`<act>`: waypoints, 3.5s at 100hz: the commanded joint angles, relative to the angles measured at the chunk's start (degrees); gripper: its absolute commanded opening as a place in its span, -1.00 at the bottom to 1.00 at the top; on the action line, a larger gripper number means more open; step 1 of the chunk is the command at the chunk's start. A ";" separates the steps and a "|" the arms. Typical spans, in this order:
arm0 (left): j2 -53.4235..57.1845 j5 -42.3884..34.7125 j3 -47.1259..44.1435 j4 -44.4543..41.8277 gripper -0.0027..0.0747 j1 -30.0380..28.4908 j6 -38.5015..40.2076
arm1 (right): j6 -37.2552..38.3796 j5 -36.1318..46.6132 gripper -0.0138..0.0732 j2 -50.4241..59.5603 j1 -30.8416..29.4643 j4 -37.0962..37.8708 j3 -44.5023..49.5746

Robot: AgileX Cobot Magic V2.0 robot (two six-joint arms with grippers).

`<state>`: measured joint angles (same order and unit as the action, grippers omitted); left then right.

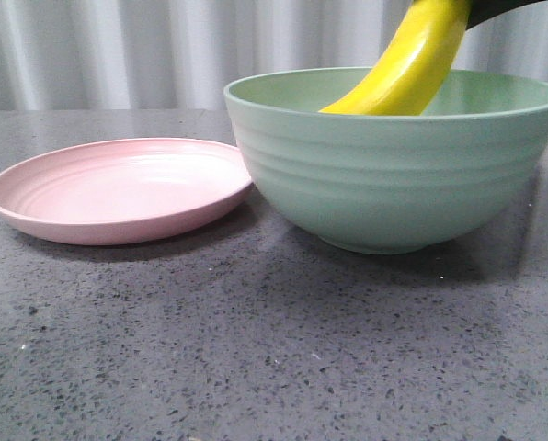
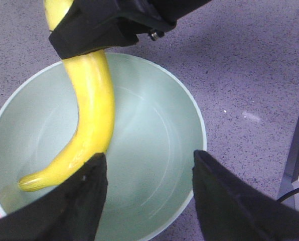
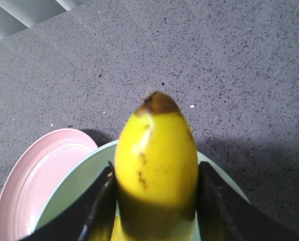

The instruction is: Transfer banana from pink plate to green bowl

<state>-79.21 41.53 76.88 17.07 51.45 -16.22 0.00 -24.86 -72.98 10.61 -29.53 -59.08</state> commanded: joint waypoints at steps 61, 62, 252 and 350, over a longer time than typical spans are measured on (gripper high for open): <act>2.03 -3.25 1.97 1.76 -0.01 0.21 0.16 | -3.21 1.15 0.41 3.53 -0.31 -0.01 -2.18; 2.21 -3.25 1.97 1.76 -0.01 0.21 0.16 | -3.21 1.15 0.41 3.53 -0.31 -0.01 -2.17; 71.75 -24.15 -55.64 -0.94 -0.98 0.21 0.49 | -11.44 6.00 -0.84 62.70 -0.31 11.03 38.75; 74.92 -57.44 -77.57 -15.53 -0.98 -38.04 9.70 | -11.44 6.00 -0.84 62.70 -0.31 11.03 38.75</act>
<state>-5.82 -13.75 -0.26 1.49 17.58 -7.22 -10.83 -22.81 -9.68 10.52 -18.73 -18.78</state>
